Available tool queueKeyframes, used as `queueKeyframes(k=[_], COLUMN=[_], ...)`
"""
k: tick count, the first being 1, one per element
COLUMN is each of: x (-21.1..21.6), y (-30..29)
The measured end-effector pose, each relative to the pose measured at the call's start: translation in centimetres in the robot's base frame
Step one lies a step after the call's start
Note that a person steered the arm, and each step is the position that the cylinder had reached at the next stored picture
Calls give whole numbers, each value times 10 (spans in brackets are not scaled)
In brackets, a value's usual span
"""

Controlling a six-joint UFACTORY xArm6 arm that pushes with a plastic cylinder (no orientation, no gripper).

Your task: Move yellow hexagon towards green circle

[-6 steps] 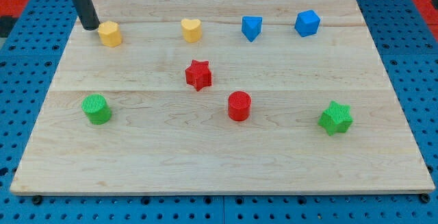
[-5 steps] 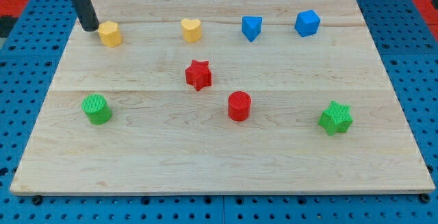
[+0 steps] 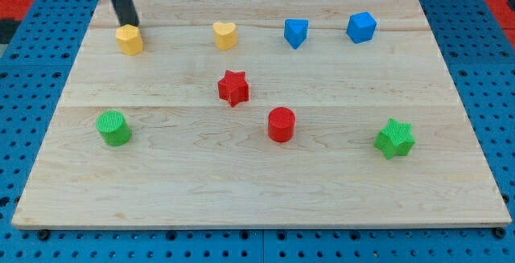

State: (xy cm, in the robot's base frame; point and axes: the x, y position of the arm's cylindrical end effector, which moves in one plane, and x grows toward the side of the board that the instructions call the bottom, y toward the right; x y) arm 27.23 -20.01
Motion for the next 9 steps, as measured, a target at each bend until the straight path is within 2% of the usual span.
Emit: queueKeyframes(k=[2, 3, 4, 6, 8, 9], x=[40, 48, 38, 78, 104, 54], y=[-8, -11, -19, -36, -24, 13])
